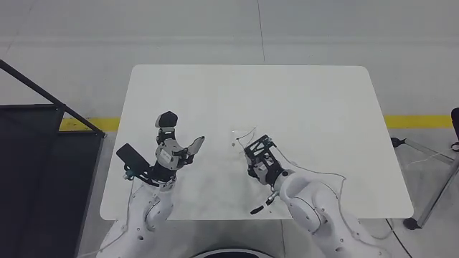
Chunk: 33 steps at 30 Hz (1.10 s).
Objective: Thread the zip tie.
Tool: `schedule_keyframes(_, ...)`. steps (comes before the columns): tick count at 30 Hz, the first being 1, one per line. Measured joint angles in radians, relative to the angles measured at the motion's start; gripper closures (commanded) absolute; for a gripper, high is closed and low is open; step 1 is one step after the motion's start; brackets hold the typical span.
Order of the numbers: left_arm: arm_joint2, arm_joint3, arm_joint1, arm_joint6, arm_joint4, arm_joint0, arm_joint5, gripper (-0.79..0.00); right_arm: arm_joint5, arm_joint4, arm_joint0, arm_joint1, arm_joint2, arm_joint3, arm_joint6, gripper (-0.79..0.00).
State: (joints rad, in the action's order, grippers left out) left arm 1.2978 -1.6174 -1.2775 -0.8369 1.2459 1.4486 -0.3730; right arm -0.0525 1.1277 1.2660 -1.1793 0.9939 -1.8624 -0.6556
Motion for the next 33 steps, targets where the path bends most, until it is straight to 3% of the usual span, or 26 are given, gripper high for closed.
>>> schedule_keyframes(4,0.0,0.001,-0.001,0.0,0.0,-0.001,0.0,-0.785,0.018,0.013,-0.007,-0.005,-0.011,0.002,-0.02,0.0)
schedule_keyframes(6,0.0,0.002,-0.001,0.0,0.001,-0.001,0.0,-0.785,0.027,0.012,-0.009,-0.007,-0.014,0.003,-0.02,-0.111)
schedule_keyframes(10,0.0,0.002,-0.002,-0.002,0.002,-0.002,-0.001,-0.785,0.026,0.012,-0.011,-0.01,-0.015,0.004,-0.026,-0.148)
schedule_keyframes(30,0.002,0.005,-0.004,-0.004,0.005,-0.002,-0.007,-0.785,-0.011,0.022,0.019,-0.015,0.0,-0.023,-0.01,-0.142)
schedule_keyframes(32,0.002,0.006,-0.004,-0.003,0.006,-0.003,-0.007,-0.785,-0.013,0.019,0.023,-0.015,0.005,-0.027,-0.004,-0.234)
schedule_keyframes(33,0.002,0.006,-0.004,-0.003,0.006,-0.003,-0.008,-0.785,-0.014,0.015,0.026,-0.015,0.008,-0.03,0.001,-0.388)
